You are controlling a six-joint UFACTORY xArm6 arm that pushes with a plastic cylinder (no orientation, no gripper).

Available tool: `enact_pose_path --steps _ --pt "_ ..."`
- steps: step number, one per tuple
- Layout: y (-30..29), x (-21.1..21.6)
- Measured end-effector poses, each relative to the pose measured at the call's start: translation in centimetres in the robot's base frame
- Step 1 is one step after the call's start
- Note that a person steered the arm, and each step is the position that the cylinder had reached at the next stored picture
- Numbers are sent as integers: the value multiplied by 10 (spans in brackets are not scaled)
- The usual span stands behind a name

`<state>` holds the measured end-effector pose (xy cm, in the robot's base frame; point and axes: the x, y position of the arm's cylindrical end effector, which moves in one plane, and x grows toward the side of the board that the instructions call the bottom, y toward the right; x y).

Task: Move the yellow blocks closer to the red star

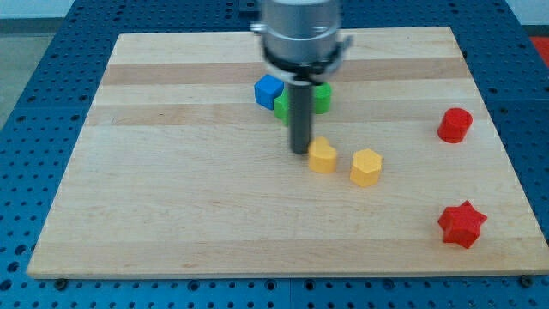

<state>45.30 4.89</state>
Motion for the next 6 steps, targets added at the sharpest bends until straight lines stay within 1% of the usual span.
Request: enact_pose_path --steps 1,2,3,4,5,6 --pt "59 9" --pt "105 25" --pt "101 31" --pt "51 4" --pt "-20 4" --pt "28 29"
